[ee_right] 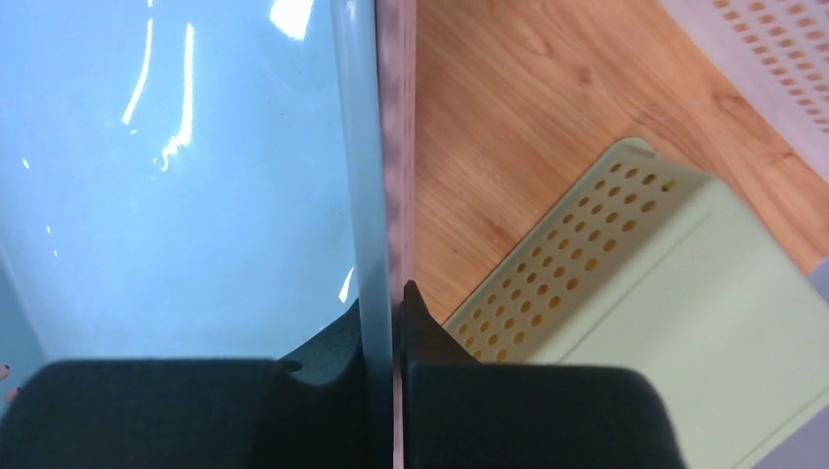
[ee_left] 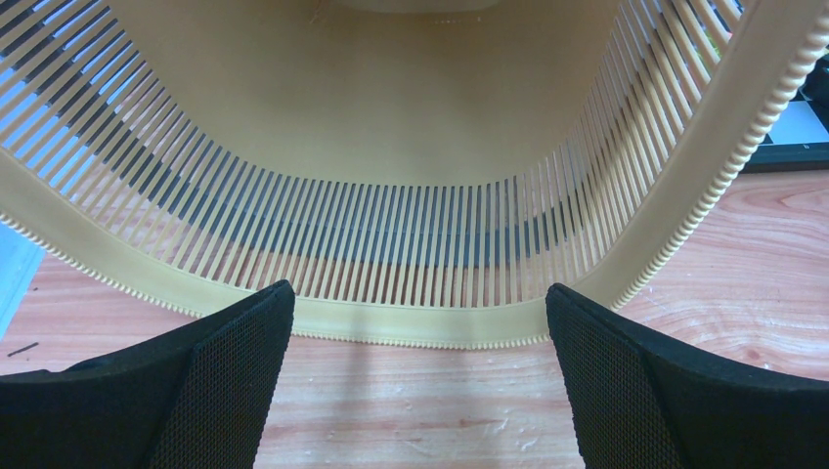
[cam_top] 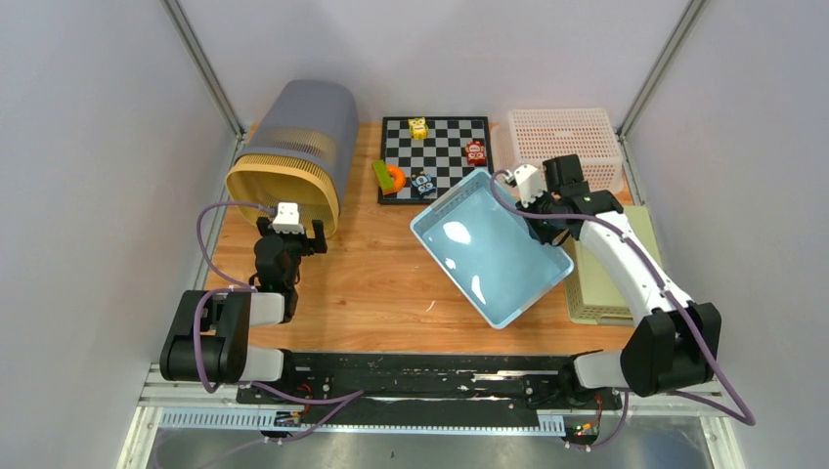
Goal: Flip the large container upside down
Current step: Pick up the multiple containers from the center of the board, then place multiple containers in the container.
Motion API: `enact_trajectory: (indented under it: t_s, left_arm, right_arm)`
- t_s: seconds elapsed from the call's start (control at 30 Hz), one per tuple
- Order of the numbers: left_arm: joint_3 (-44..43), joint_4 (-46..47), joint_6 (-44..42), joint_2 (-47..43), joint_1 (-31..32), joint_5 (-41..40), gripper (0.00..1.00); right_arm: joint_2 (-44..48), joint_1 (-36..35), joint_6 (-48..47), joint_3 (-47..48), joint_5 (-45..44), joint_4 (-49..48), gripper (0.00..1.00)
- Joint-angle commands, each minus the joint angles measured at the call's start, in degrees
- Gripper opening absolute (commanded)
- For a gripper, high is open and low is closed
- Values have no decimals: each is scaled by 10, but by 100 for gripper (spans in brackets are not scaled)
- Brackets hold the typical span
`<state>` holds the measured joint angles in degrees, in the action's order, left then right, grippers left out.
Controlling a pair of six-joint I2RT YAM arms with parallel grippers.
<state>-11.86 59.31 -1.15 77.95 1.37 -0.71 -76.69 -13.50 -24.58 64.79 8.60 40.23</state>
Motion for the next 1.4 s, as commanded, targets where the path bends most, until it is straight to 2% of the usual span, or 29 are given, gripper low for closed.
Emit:
enact_trajectory:
  t_s: [0.0,0.2,0.33,0.63,0.8,1.0,1.37]
  left_arm:
    - [3,12,-8,5,3,-11,100]
    - [2,12,-8,5,3,-11,100]
    - [2,12,-8,5,3,-11,100]
    - [3,12,-7,5,3,-11,100]
    - [3,12,-7,5,3,-11,100]
    - [3,12,-7,5,3,-11,100]
    - [3,12,-8,5,3,-11,100]
  right_arm:
    - [37,27,42,57,19,-3,2]
    - [38,88,72,122,39,12,2]
    - [17,156,83,178,66,14,2]
    - [-126,279,104,359,120,35,2]
    - [-219,342,49,483,178,106,2]
    - [-290,391,-34,574,217,190,2]
    - [-352,422,-119,582,232,224,2]
